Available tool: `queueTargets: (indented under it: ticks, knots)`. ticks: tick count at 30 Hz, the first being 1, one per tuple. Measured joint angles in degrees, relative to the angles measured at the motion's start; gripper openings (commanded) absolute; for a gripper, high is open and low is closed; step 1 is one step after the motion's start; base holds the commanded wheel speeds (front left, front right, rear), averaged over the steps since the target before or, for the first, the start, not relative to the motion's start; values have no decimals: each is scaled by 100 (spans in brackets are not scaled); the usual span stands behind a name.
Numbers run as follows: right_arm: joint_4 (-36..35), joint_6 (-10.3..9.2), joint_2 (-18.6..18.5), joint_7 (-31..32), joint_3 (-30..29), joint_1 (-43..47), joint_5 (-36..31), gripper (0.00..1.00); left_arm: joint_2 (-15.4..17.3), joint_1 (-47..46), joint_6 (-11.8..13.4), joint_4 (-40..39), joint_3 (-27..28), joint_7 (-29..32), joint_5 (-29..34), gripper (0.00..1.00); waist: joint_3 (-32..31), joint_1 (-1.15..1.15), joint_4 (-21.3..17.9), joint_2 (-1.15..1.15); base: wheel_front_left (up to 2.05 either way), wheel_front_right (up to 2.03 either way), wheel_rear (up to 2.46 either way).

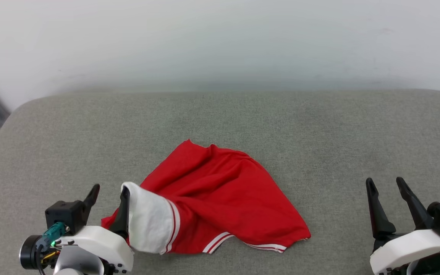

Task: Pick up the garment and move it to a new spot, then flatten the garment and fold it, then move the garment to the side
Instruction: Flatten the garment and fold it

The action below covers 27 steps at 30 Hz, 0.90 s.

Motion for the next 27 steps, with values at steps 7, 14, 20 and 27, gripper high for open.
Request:
queueTargets:
  ticks: [7, 14, 20, 27]
  knots:
    - [-92, 0, 0, 52, -16, 97, 0, 100, -71, -17, 245, -493, 2, -358, 289, 100, -93, 0, -7, 0, 0, 0, 0]
    - [-189, 0, 0, 146, 125, 105, -77, 100, -97, -26, 343, -911, -88, -310, 382, 100, -31, 0, 125, 0, 0, 0, 0]
    - [-202, 1, -93, 964, 1106, -3, -149, 100, -192, -133, 324, -1014, -179, -363, 414, 100, 154, 0, 339, 0, 0, 0, 0]
    - [-122, 1, -1226, 2670, 2766, -466, 586, 100, -388, -304, 189, -840, -309, -465, 390, 100, 361, 0, 590, 0, 0, 0, 0]
